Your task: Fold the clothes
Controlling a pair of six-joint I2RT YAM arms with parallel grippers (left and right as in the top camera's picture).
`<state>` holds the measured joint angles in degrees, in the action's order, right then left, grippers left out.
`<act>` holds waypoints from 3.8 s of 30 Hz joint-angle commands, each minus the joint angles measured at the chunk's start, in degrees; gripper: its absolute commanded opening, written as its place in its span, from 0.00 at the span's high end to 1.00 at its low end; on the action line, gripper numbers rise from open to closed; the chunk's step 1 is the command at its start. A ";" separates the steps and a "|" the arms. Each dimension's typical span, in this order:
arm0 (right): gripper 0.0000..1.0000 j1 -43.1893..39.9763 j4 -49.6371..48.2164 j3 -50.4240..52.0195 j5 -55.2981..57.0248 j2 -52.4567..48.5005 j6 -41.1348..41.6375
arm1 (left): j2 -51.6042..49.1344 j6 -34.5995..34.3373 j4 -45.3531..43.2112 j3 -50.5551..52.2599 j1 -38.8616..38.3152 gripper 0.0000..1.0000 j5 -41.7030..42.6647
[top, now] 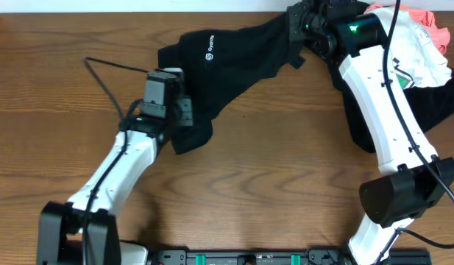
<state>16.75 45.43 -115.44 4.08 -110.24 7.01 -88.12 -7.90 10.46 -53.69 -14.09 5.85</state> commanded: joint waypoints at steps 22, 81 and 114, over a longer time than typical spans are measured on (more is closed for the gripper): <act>0.99 0.68 -1.09 -0.13 -0.02 -0.11 0.70 | -20.59 3.82 -11.69 0.22 -4.59 0.94 -0.59; 0.01 -3.74 -9.79 -0.13 3.23 -3.28 -0.96 | -16.68 -7.87 10.10 0.22 7.04 0.94 -18.32; 0.25 4.96 -16.33 32.09 -14.60 -9.73 11.85 | -16.68 -7.87 10.03 0.22 7.04 0.94 -15.52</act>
<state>21.30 30.06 -83.88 -10.04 -117.08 16.78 -103.72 -15.22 19.46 -55.64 -7.60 -10.59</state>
